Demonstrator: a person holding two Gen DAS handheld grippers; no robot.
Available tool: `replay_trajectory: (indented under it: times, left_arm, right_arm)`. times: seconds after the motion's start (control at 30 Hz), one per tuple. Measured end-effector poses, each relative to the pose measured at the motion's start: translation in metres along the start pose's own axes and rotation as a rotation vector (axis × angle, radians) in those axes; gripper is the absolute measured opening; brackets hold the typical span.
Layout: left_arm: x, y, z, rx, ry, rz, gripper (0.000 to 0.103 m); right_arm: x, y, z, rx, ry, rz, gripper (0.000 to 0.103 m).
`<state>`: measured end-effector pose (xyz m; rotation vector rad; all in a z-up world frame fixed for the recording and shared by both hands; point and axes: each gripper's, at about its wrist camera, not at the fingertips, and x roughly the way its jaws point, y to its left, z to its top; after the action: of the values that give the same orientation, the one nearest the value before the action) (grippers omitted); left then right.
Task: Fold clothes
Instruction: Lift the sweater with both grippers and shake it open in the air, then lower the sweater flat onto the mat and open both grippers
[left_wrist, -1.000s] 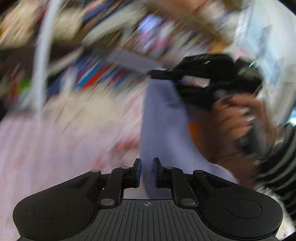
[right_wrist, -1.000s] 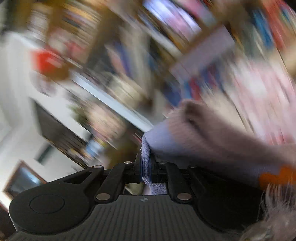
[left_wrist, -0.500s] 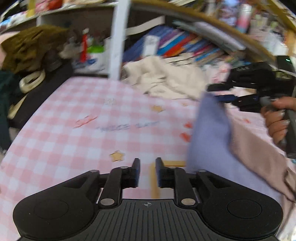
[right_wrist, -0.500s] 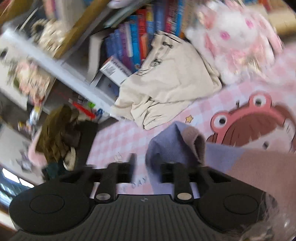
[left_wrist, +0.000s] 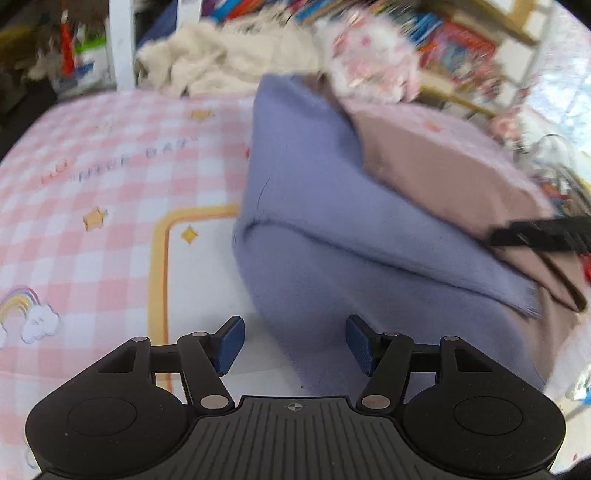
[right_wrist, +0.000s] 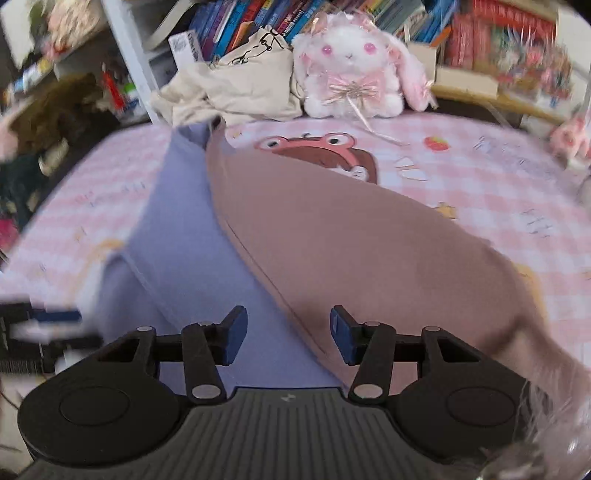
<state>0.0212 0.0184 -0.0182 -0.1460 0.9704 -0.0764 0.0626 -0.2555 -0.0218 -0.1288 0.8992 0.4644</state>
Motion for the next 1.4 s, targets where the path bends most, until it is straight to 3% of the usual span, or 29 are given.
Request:
replay_trajectory:
  times: [0.1, 0.2, 0.23, 0.27, 0.4, 0.43, 0.5, 0.53, 0.6, 0.63, 0.67, 0.73, 0.9, 1.03, 1.13, 1.2, 1.4]
  left_arm:
    - [0.001, -0.003, 0.004, -0.034, 0.014, 0.029, 0.057]
    - [0.001, -0.005, 0.006, -0.025, 0.022, 0.078, 0.010]
    - [0.000, 0.000, 0.007, -0.045, 0.022, 0.086, 0.005]
    - [-0.002, 0.007, 0.008, -0.072, 0.013, 0.104, 0.005]
    - [-0.012, 0.049, 0.007, -0.129, -0.003, 0.350, 0.001]
    - [-0.015, 0.059, 0.008, -0.151, -0.002, 0.376, 0.001]
    - [-0.029, 0.062, 0.014, -0.151, -0.027, 0.309, 0.001]
    - [-0.035, 0.055, 0.016, -0.129, -0.041, 0.259, 0.001]
    - [-0.042, 0.024, 0.020, -0.027, -0.052, 0.166, 0.006]
    - [-0.038, 0.001, 0.019, 0.046, -0.039, 0.140, 0.012]
    - [-0.033, -0.022, 0.018, 0.126, -0.030, 0.123, 0.016]
    - [-0.020, -0.075, 0.009, 0.327, -0.034, 0.112, 0.043]
    - [-0.003, -0.196, -0.018, 0.850, -0.116, 0.021, 0.082]
    - [0.013, -0.248, -0.037, 1.125, -0.158, -0.026, 0.083]
    - [0.026, -0.262, -0.039, 1.176, -0.134, -0.044, 0.084]
    - [0.031, -0.264, -0.033, 1.145, -0.128, -0.049, 0.084]
    - [0.039, -0.271, -0.023, 1.103, -0.139, -0.028, 0.083]
  right_arm:
    - [-0.002, 0.009, -0.013, -0.166, 0.000, -0.071, 0.057]
    - [-0.003, 0.014, -0.023, -0.294, -0.023, -0.110, 0.060]
    - [0.000, 0.014, -0.023, -0.309, -0.021, -0.114, 0.060]
    - [0.002, 0.013, -0.022, -0.328, -0.020, -0.112, 0.060]
    - [0.012, 0.009, -0.019, -0.394, 0.011, -0.089, 0.059]
    - [0.014, 0.008, -0.019, -0.391, 0.011, -0.081, 0.059]
    - [0.019, 0.006, -0.019, -0.375, 0.003, -0.067, 0.057]
    - [0.020, 0.003, -0.017, -0.368, 0.002, -0.062, 0.057]
    - [0.022, -0.002, -0.011, -0.355, 0.001, -0.053, 0.030]
    - [0.023, -0.007, -0.004, -0.349, -0.005, -0.050, 0.025]
    - [0.024, -0.012, 0.004, -0.344, -0.012, -0.048, 0.013]
    - [0.020, -0.025, 0.022, -0.333, -0.062, -0.077, 0.013]
    - [0.015, -0.068, 0.071, -0.277, -0.144, -0.145, 0.012]
    - [0.037, -0.098, 0.097, -0.295, -0.120, -0.259, 0.012]
    - [0.065, -0.119, 0.108, -0.276, -0.053, -0.353, 0.015]
    - [0.077, -0.128, 0.108, -0.270, -0.020, -0.385, 0.025]
    - [0.072, -0.130, 0.110, -0.368, -0.075, -0.432, 0.037]
